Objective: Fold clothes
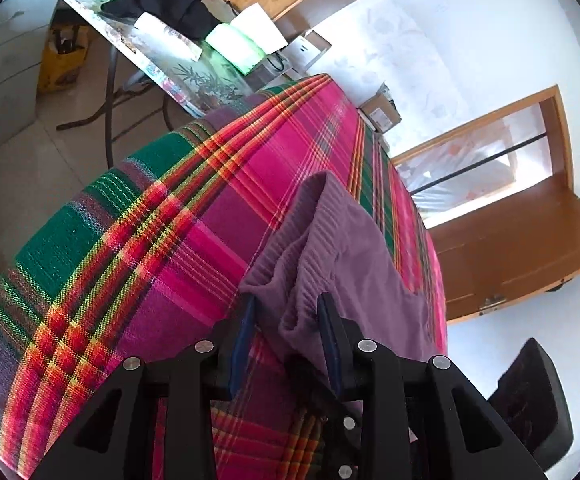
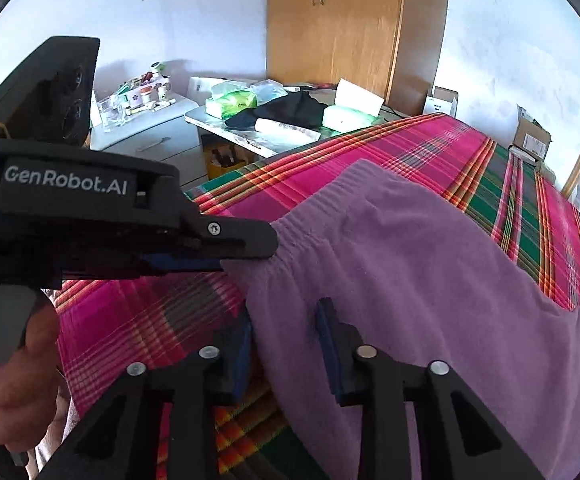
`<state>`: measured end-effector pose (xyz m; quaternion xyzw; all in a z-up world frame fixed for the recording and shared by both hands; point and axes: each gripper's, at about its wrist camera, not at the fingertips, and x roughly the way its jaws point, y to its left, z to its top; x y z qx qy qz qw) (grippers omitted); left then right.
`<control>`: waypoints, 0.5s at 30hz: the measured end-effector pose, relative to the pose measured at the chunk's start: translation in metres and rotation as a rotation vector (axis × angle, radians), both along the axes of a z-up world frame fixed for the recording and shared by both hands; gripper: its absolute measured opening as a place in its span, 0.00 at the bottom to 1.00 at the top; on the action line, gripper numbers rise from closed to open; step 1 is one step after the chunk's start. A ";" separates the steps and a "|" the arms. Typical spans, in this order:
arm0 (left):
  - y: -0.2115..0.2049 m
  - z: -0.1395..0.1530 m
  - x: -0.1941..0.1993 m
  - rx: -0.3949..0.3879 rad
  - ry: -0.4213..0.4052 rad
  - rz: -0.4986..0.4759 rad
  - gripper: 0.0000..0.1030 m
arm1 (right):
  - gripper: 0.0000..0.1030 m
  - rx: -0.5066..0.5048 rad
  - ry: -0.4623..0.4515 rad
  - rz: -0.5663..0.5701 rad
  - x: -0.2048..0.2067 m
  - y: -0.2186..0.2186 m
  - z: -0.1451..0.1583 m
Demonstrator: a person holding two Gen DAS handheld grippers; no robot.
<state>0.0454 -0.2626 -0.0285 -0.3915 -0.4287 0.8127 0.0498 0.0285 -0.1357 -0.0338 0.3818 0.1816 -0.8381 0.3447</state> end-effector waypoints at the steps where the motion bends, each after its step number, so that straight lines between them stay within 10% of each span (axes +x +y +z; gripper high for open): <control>1: 0.000 0.000 -0.001 -0.001 0.000 -0.002 0.32 | 0.24 0.002 0.003 0.001 0.000 -0.001 0.000; 15: 0.000 0.009 0.005 -0.014 0.023 0.001 0.32 | 0.09 -0.031 0.018 -0.001 0.002 -0.006 0.007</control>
